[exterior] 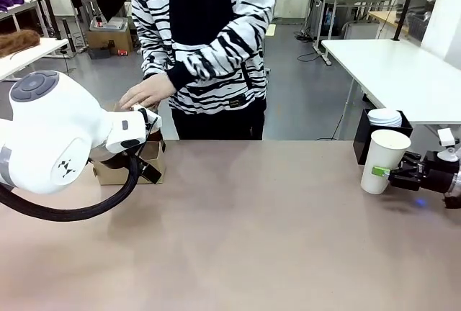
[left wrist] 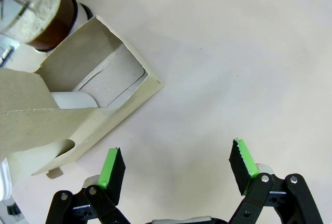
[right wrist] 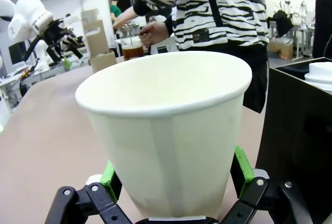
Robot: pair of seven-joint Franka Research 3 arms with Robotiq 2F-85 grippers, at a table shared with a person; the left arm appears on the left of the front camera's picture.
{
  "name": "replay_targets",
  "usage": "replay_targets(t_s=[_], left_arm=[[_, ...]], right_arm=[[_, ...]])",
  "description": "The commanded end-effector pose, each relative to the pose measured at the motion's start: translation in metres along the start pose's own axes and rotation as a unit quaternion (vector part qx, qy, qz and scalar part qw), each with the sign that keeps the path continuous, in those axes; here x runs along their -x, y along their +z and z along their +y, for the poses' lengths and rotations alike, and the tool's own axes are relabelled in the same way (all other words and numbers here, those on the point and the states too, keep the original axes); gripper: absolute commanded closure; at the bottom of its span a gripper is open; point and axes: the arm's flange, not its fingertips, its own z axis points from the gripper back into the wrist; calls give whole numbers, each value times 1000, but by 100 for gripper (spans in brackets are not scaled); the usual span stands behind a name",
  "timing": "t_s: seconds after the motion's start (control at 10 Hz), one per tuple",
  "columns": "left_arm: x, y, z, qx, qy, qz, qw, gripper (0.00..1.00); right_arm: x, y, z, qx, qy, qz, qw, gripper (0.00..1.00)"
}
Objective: Pour a drink into a cup and package it in a carrier.
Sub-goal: Pick up the 600 ml Paper Cup and place it in the middle top area of the table.
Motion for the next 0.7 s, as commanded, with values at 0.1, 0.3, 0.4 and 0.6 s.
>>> replay_targets(t_s=[0.1,0.3,0.4,0.6], left_arm=[[0,0,0,1,0,-1,1000,0],[0,0,0,1,0,-1,1000,0],[0,0,0,1,0,-1,1000,0],[0,0,0,1,0,-1,1000,0]], right_arm=[[-2,-10,-2,12,-6,-5,1000,0],[-3,-11,-2,16,-5,-8,1000,19],[-3,-11,-4,18,-7,-8,1000,19],[0,-4,-2,2,0,-3,1000,19]])
